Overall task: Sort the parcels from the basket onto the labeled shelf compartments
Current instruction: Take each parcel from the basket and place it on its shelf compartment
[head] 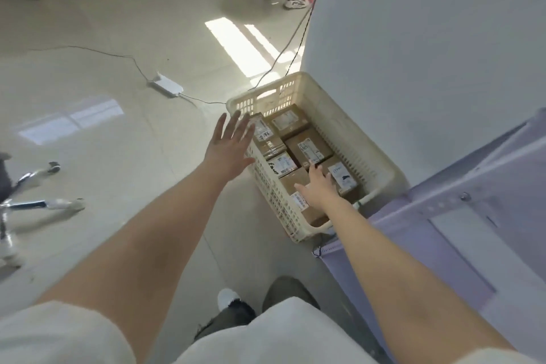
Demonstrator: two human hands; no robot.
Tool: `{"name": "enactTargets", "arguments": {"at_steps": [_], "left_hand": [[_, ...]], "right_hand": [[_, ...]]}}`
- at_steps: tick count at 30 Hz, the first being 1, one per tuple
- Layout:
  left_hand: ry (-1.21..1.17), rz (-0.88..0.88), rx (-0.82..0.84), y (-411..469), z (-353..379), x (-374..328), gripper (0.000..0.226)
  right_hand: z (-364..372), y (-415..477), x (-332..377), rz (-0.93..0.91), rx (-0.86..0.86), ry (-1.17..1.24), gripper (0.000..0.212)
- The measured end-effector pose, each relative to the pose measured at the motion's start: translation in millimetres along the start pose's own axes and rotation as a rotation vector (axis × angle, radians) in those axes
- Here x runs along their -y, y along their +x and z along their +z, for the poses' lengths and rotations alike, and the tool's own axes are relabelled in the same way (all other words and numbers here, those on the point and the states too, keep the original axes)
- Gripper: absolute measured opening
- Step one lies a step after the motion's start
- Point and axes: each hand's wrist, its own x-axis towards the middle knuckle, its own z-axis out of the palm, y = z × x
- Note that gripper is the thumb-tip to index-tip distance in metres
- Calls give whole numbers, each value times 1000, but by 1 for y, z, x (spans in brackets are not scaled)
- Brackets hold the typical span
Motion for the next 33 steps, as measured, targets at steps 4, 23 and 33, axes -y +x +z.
{"name": "enactTargets", "arguments": {"at_steps": [4, 23, 33], "left_hand": [[-11, 172, 21, 68, -13, -7, 80], [216, 820, 270, 263, 29, -123, 93], [200, 1043, 483, 305, 109, -191, 90]], "right_hand": [[-7, 24, -28, 161, 8, 170, 78], [-2, 119, -80, 576, -18, 805, 47], [76, 178, -88, 958, -20, 1253, 73]]}}
